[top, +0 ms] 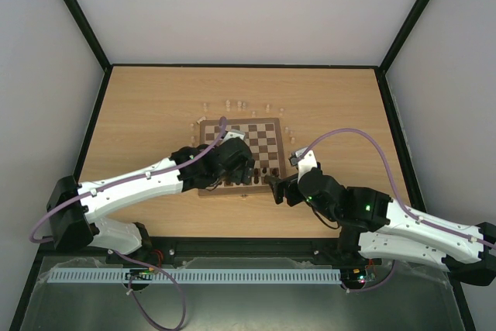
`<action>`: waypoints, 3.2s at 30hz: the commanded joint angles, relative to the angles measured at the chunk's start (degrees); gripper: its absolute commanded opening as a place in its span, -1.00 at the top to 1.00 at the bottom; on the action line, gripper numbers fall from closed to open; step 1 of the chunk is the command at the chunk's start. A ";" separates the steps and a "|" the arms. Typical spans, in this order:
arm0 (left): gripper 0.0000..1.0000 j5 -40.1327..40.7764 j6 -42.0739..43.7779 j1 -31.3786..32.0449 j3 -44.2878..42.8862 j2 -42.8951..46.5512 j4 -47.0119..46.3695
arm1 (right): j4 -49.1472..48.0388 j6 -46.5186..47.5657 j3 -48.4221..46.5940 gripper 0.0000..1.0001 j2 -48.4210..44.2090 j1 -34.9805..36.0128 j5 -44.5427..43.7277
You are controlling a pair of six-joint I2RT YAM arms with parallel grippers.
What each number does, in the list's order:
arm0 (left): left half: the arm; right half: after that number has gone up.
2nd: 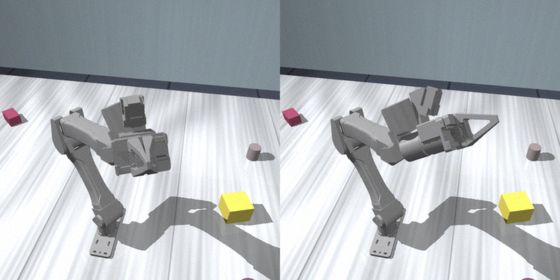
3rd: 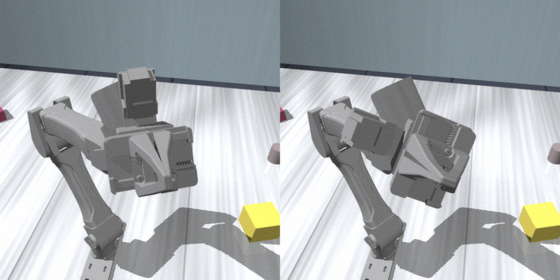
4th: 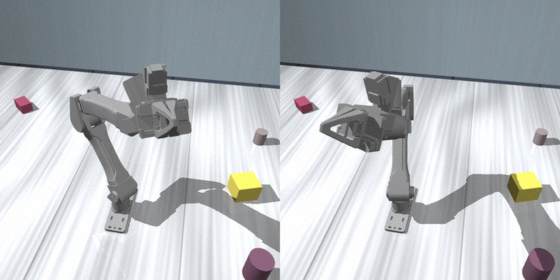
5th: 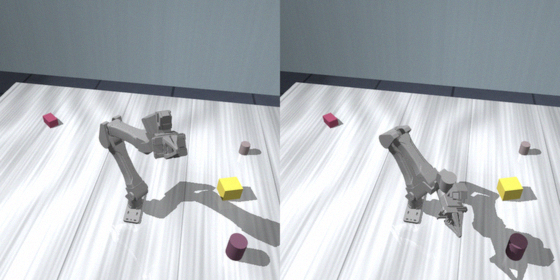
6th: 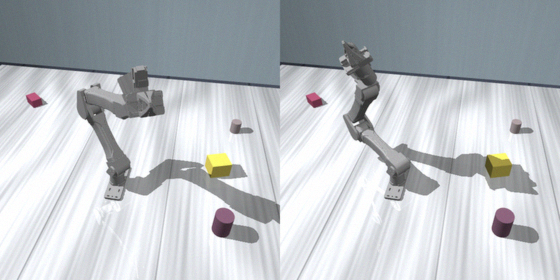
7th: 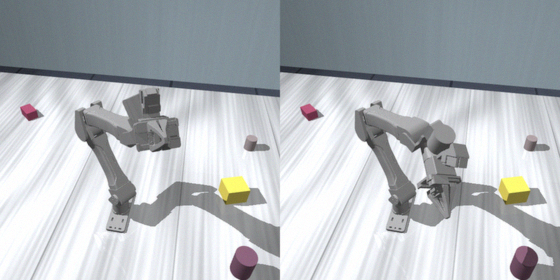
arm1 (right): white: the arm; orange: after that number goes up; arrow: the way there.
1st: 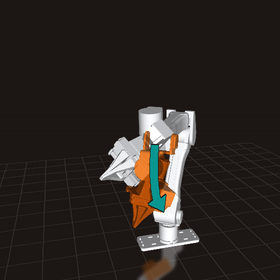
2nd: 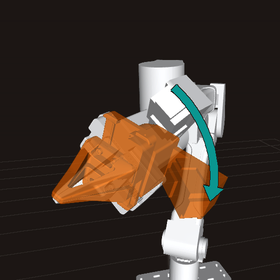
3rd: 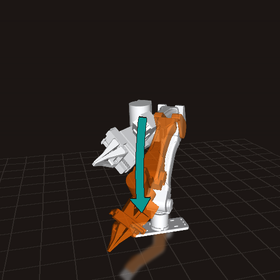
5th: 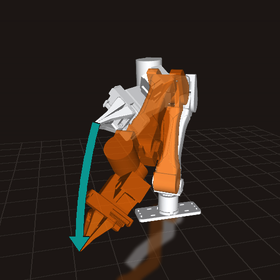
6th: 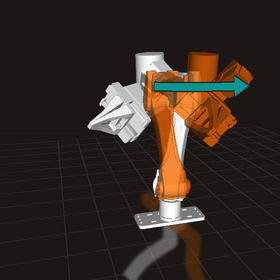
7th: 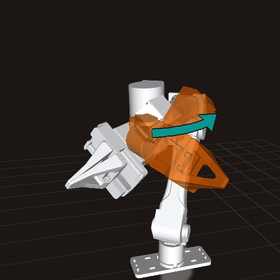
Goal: Set up the chess pieces on the board
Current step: Place the chess piece on the chessboard, then pick up the chess piece at the center of the board.
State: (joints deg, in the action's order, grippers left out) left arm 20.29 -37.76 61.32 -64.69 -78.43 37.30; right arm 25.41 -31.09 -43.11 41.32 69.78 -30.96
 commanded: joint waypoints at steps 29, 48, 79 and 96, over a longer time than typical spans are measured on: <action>-0.98 5.49 -1.94 -1.13 2.77 4.27 -2.67 | -1.04 0.57 0.36 -0.97 0.98 0.09 -0.28; -0.98 10.46 -2.49 -1.80 8.30 7.34 -5.30 | -0.21 -0.01 -0.13 -0.97 4.04 -0.54 -2.01; -0.98 10.69 -3.40 -3.18 10.22 8.10 -7.97 | -2.94 2.01 -2.94 -0.97 9.98 -17.83 9.29; -0.98 0.10 1.18 -5.23 16.07 9.39 -15.85 | -5.12 5.91 -9.77 0.01 35.78 -40.74 27.06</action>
State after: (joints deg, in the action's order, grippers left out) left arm 23.62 -38.50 56.66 -50.00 -70.46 24.53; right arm 19.84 -26.68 -50.02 73.08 30.48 -6.68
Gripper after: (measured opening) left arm 0.990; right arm 0.516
